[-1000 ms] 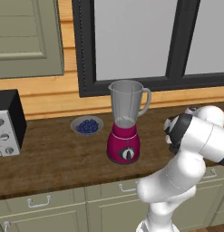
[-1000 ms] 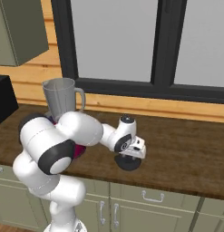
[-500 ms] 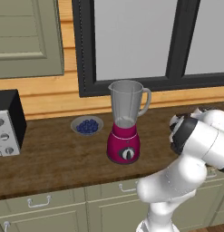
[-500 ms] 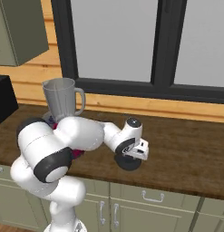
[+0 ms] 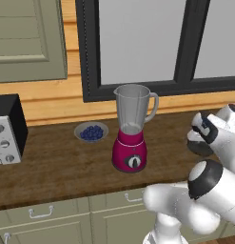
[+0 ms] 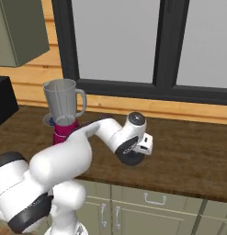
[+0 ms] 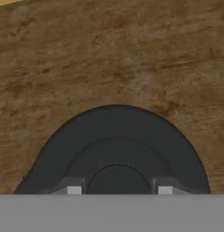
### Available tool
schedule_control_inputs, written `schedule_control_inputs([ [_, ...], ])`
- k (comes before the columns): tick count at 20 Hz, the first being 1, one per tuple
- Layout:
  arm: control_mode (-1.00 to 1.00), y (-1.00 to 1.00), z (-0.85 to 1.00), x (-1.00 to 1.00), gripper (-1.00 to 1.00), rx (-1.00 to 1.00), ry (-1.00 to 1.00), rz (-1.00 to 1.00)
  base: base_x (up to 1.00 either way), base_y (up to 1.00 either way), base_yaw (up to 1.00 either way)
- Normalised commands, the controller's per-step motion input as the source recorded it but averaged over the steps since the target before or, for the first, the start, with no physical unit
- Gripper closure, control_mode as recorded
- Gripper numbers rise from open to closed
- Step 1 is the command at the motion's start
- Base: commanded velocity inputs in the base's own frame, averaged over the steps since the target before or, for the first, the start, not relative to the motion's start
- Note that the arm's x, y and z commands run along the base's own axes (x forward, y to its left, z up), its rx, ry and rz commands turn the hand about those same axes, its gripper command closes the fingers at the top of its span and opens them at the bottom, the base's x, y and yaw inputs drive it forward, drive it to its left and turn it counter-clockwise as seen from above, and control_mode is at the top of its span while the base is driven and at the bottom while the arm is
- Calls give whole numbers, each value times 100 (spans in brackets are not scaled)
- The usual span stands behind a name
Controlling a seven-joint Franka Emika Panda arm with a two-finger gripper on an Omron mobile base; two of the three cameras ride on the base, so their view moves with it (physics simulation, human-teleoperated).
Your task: Close the lid blender by securely placing the lid on top.
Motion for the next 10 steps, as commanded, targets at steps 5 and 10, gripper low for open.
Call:
schedule_control_inputs([
  [5, -100, 24, 94, -28, 100, 0, -12, 0, 0, 0, 0],
  [10, -100, 28, 100, -28, 100, 0, -5, 0, 0, 0, 0],
])
